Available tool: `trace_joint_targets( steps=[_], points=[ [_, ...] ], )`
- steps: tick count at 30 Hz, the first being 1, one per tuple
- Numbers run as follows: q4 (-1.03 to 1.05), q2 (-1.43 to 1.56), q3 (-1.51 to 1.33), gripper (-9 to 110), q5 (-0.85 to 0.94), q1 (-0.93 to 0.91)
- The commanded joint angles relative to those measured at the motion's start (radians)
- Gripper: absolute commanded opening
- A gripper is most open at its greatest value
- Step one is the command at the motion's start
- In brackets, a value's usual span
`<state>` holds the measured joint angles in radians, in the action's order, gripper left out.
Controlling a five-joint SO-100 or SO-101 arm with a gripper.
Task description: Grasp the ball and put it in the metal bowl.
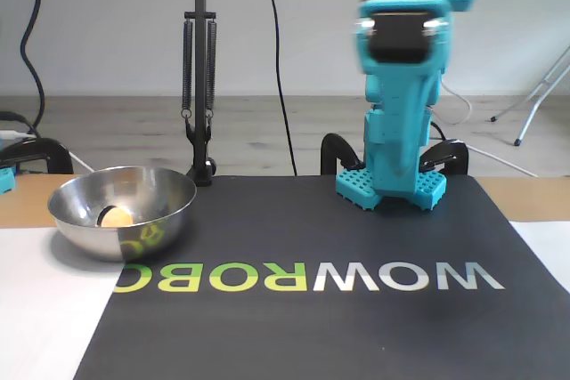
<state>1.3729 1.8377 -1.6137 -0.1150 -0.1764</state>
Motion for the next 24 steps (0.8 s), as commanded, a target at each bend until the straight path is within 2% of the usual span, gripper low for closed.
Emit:
trace_joint_targets(
  steps=[1, 10, 24],
  points=[
    [-0.009, 0.037, 0.000, 0, -0.005, 0.040],
    [-0.029, 0.098, -0.028, 0, -0.006, 0.121],
    [-0.612, 0.518, -0.689, 0, -0.005, 0.221]
  ],
)
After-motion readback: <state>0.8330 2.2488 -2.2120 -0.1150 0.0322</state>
